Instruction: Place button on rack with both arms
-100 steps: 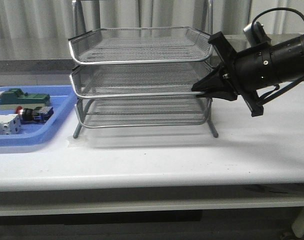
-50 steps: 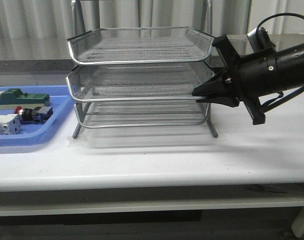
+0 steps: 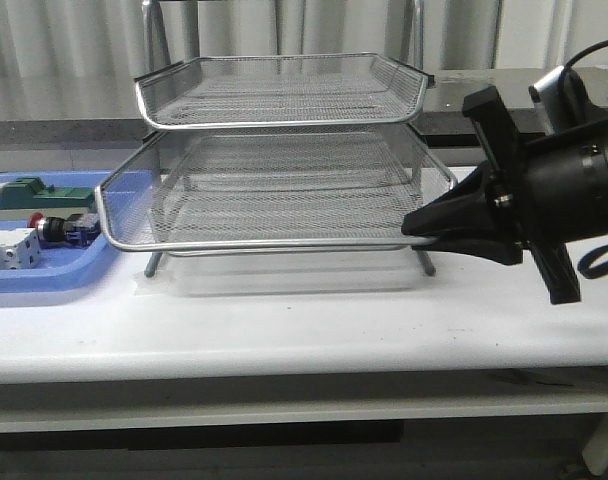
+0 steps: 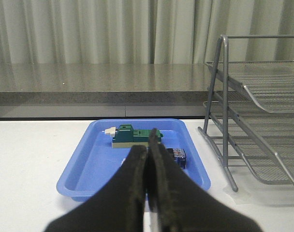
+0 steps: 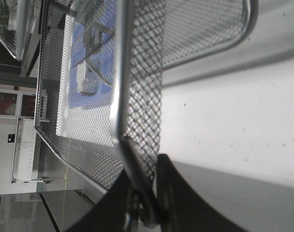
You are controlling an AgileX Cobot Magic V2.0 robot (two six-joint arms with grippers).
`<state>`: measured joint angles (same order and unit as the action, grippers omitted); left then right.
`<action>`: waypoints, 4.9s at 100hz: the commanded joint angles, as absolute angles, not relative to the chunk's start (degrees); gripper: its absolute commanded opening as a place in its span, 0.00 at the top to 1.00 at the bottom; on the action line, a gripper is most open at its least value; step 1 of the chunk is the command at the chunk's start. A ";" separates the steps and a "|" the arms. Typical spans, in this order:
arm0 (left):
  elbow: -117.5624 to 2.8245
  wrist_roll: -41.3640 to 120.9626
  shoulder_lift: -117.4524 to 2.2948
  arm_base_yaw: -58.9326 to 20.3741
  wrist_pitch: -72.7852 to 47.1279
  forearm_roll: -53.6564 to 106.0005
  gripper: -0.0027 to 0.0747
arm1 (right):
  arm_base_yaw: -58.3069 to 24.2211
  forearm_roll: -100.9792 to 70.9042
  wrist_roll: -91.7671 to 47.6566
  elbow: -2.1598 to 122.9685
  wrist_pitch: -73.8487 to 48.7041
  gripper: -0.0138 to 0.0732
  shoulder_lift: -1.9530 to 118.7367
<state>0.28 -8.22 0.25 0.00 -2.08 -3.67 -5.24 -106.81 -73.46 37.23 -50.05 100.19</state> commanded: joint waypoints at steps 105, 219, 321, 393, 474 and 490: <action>2.11 -8.58 1.98 -0.11 2.76 -3.45 0.99 | -5.37 -97.68 -70.81 30.77 -51.04 0.37 85.40; 2.11 -8.58 1.98 -0.11 2.76 -3.45 0.99 | -5.37 4.61 9.19 48.75 -58.30 0.38 38.16; 2.00 -8.58 1.98 -0.11 2.76 -3.45 0.99 | -5.37 4.61 9.44 48.75 -60.02 0.92 32.33; -33.56 -8.58 -25.56 -0.11 -23.02 -0.68 0.99 | -5.37 4.61 9.44 48.75 -60.02 0.92 32.33; -63.70 0.00 -69.84 -0.11 -42.04 -3.63 0.86 | -5.37 4.61 9.44 48.75 -60.02 0.92 32.33; -63.71 1.04 -71.51 -0.11 -43.52 -3.63 0.40 | -5.37 4.61 9.44 48.75 -60.02 0.92 32.33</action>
<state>-61.50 0.56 -72.38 0.00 -45.40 -3.47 -5.48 3.46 9.63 46.83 -62.84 32.25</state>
